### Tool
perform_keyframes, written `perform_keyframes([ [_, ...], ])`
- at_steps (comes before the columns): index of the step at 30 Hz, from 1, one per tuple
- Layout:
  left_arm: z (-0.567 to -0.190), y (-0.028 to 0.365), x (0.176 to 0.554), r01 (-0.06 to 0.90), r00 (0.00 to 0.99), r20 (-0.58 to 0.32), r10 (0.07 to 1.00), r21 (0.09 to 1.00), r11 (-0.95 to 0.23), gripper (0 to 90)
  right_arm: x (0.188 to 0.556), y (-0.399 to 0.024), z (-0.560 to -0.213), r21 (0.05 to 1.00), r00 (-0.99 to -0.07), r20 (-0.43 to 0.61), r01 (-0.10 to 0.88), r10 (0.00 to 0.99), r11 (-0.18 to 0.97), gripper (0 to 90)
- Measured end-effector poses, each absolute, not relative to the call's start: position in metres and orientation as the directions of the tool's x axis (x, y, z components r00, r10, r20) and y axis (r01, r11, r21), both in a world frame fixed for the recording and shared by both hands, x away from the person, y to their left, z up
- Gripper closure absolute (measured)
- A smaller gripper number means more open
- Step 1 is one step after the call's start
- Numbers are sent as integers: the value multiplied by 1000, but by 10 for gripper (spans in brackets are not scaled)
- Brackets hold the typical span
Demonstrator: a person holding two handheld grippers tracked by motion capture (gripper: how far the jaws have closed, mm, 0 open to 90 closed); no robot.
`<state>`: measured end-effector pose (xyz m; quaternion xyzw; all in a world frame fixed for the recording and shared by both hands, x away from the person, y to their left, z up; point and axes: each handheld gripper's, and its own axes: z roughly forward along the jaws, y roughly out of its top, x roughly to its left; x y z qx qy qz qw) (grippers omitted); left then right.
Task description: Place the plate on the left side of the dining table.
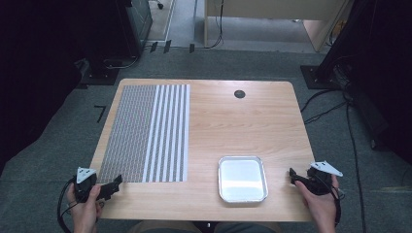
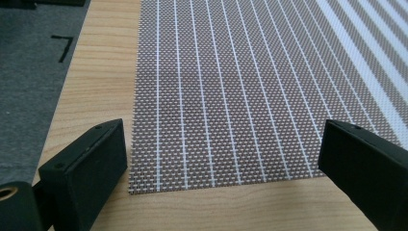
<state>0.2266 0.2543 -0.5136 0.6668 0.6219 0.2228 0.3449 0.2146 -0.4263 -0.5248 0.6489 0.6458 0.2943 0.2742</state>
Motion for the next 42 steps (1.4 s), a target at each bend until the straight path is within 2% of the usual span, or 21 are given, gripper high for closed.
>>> perform_keyframes([
  [8, -506, 253, 223, 657, 133, -173, 976, 753, 44, 29, 213, -423, -523, 742, -8, 10, 671, 1000, -2, 186],
  [21, -493, 235, 222, 630, 174, -228, 958, 773, 70, 30, 211, -419, -511, 768, 40, 104, 632, 994, -106, 226],
  [27, -492, 221, 223, 623, 184, -153, 971, 782, 5, 164, 210, -413, -506, 780, 31, 104, 617, 994, -101, 230],
  [32, -491, 210, 223, 629, 234, -119, 965, 776, -57, 162, 210, -410, -505, 780, 26, 92, 619, 995, -89, 230],
  [42, -493, 199, 224, 638, 258, -129, 957, 767, -69, 102, 209, -408, -504, 782, 24, 97, 617, 995, -91, 234],
])
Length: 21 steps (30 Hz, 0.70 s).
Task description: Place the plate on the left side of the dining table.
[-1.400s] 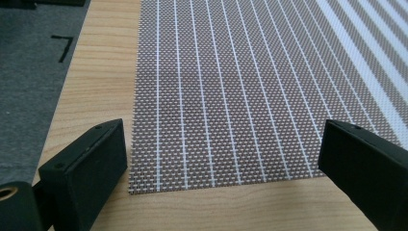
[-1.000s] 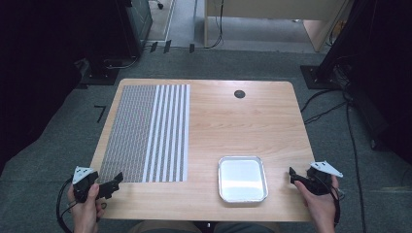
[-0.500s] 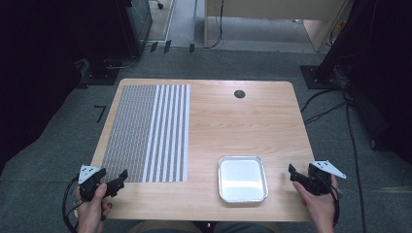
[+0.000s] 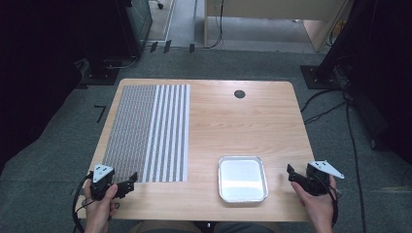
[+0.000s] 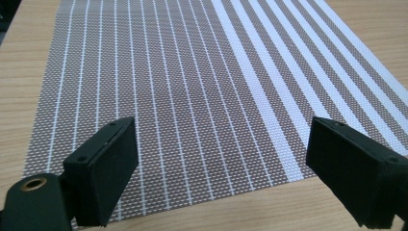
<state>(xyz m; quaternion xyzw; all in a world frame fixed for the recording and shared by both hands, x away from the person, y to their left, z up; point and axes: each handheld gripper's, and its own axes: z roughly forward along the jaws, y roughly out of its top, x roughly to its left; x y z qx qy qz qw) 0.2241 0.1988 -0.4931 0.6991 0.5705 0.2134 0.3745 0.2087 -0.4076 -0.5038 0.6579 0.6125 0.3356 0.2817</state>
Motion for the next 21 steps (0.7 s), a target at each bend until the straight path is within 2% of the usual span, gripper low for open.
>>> perform_keyframes([
  [11, -491, 178, 227, 643, 257, -145, 956, 764, -57, 99, 206, -396, -499, 795, -6, 99, 602, 995, -75, 262],
  [21, -488, 146, 228, 637, 298, -143, 944, 766, -85, 98, 205, -385, -495, 802, -30, 99, 594, 995, -61, 276],
])
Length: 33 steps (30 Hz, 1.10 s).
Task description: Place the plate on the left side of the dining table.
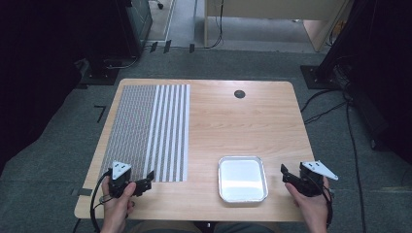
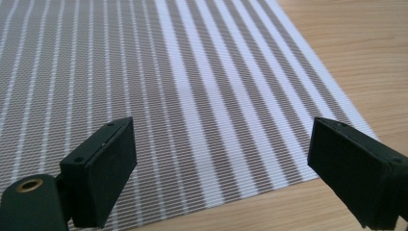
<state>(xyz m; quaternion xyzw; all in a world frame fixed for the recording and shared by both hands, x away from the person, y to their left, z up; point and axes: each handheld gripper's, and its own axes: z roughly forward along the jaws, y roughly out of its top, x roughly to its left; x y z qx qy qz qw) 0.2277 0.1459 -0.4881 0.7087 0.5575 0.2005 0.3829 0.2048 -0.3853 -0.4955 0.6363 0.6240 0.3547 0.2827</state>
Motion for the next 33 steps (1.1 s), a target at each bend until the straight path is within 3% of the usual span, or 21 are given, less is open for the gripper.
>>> perform_keyframes([
  [12, -488, 95, 227, 628, 367, -131, 921, 765, -141, 99, 204, -378, -495, 802, -67, 101, 596, 993, -41, 362],
  [26, -487, 36, 229, 618, 404, -141, 904, 771, -157, 101, 199, -371, -488, 817, -91, 129, 574, 987, -54, 573],
  [32, -487, 5, 228, 614, 435, -141, 889, 769, -178, 150, 198, -367, -487, 820, -105, 136, 570, 985, -52, 609],
  [33, -487, 1, 228, 611, 439, -136, 888, 770, -185, 222, 198, -366, -487, 821, -108, 135, 568, 985, -50, 624],
])
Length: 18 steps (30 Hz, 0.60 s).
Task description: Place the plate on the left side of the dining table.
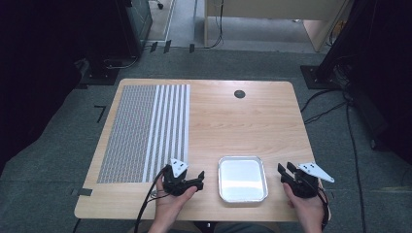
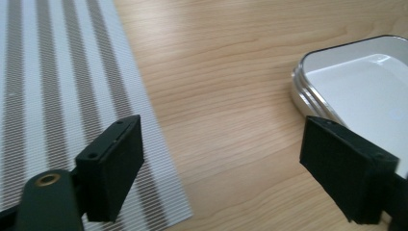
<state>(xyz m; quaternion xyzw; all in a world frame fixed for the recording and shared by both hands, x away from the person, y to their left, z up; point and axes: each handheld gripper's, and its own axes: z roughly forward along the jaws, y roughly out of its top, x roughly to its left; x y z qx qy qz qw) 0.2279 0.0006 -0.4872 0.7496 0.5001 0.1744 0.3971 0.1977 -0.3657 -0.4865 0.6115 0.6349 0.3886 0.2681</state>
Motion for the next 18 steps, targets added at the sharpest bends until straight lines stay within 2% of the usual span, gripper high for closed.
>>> perform_keyframes([
  [8, -491, -28, 226, 626, 441, -135, 888, 755, -196, 342, 197, -361, -486, 800, -118, 220, 589, 968, -110, 693],
  [10, -491, -34, 225, 628, 435, -136, 890, 754, -192, 412, 198, -361, -487, 778, -141, 279, 612, 950, -137, 734],
  [18, -492, -54, 221, 614, 474, -147, 868, 762, -206, 531, 199, -363, -488, 728, -146, 393, 652, 908, -211, 811],
])
